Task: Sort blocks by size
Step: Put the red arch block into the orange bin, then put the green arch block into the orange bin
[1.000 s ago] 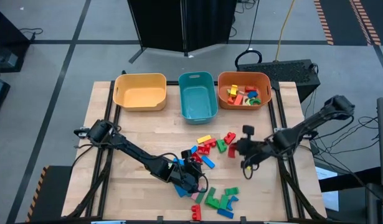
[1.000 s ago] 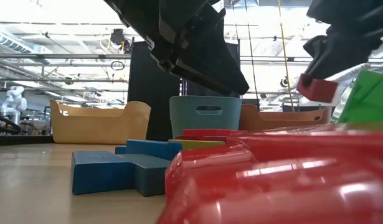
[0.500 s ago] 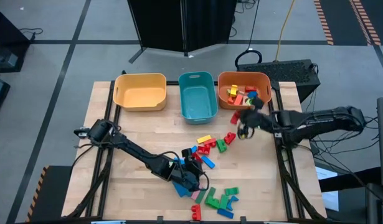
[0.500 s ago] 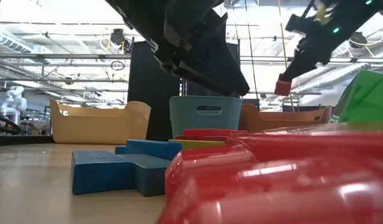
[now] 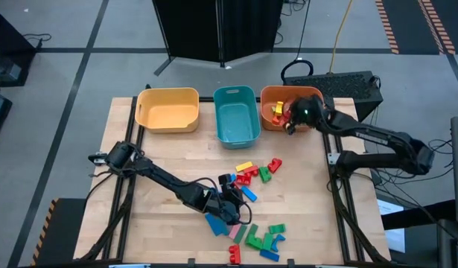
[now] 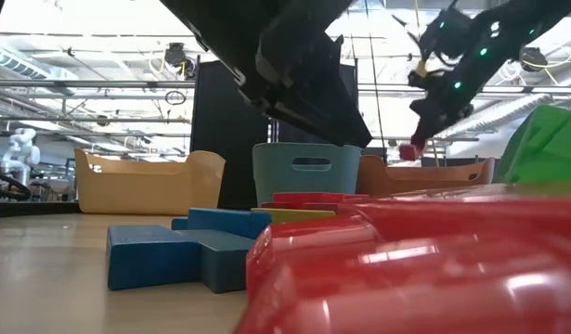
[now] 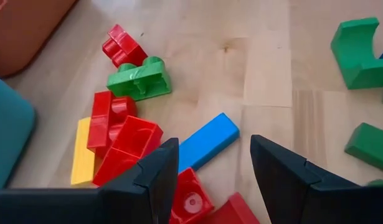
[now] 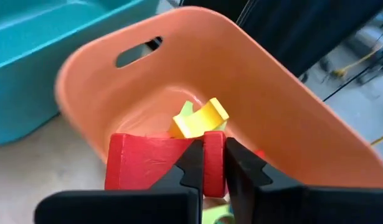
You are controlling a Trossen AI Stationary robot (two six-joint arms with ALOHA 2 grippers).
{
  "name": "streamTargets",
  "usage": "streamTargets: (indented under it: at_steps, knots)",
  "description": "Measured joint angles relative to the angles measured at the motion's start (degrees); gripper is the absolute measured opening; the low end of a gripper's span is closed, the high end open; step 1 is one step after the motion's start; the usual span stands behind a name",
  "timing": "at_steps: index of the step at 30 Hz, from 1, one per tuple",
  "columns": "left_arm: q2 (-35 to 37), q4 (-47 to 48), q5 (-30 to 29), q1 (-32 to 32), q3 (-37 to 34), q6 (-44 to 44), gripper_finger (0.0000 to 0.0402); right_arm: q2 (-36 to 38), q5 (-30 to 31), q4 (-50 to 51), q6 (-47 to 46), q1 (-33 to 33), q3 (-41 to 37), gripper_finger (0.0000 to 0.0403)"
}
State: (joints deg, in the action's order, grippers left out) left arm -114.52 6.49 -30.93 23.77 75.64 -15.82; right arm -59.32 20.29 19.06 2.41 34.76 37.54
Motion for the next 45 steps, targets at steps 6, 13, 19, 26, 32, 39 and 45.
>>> streamTargets:
  at_steps: [6,13,19,26,32,39,45]
  knots:
    - [0.01,-0.01,0.03,-0.13,0.0,2.61,0.0192,-8.2,-4.44,-4.5,0.45,8.37,0.0,0.0033]
    - [0.0,0.0,0.01,-0.72,0.0,4.82,0.0192,-16.96,-8.82,-8.31,1.52,13.39,0.02,0.0035]
    - [0.0,-0.01,0.77,-1.85,0.0,5.82,0.0192,-19.69,-10.18,-10.05,1.47,14.1,0.02,0.004]
    - [0.0,0.01,0.8,-2.78,0.0,5.77,0.0192,-19.05,-9.92,-10.7,0.58,14.04,0.02,0.0089]
    - [0.0,0.01,0.8,-2.75,0.0,5.75,0.0192,-17.24,-9.86,-10.44,-0.72,14.04,0.02,0.0137]
    - [0.0,0.0,0.8,-2.75,0.0,5.64,0.0192,-12.15,-9.89,-7.84,-0.93,12.85,0.01,0.0157]
    - [0.0,-0.01,0.8,-2.75,0.0,5.62,0.0192,-3.3,-10.19,-1.36,-0.82,8.6,0.0,0.0152]
